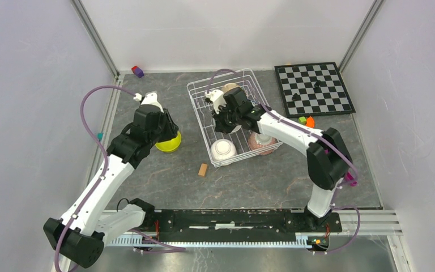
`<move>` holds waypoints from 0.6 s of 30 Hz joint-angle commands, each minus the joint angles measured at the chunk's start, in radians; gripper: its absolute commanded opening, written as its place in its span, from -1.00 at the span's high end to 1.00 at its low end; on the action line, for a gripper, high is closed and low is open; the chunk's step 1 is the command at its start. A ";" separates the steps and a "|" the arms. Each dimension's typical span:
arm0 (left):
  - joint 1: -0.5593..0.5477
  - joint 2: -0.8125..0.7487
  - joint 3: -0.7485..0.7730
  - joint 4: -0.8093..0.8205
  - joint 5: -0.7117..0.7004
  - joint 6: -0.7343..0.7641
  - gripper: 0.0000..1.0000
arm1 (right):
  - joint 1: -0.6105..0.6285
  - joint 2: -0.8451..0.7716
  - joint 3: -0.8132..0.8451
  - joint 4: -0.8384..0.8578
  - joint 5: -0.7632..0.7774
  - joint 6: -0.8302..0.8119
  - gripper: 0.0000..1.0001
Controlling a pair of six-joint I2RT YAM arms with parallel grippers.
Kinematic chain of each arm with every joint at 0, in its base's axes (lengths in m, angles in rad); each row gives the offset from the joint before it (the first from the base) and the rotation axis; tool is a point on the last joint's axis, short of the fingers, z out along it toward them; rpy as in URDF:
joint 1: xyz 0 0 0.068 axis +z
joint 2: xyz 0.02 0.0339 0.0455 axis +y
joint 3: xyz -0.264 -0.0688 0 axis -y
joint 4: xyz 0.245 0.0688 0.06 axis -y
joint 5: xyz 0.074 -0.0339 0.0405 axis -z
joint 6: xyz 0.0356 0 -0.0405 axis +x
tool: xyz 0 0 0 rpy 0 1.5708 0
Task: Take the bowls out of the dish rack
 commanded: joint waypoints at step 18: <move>0.003 -0.038 -0.050 0.030 -0.033 0.072 0.10 | -0.001 -0.649 -0.339 0.110 0.840 0.013 1.00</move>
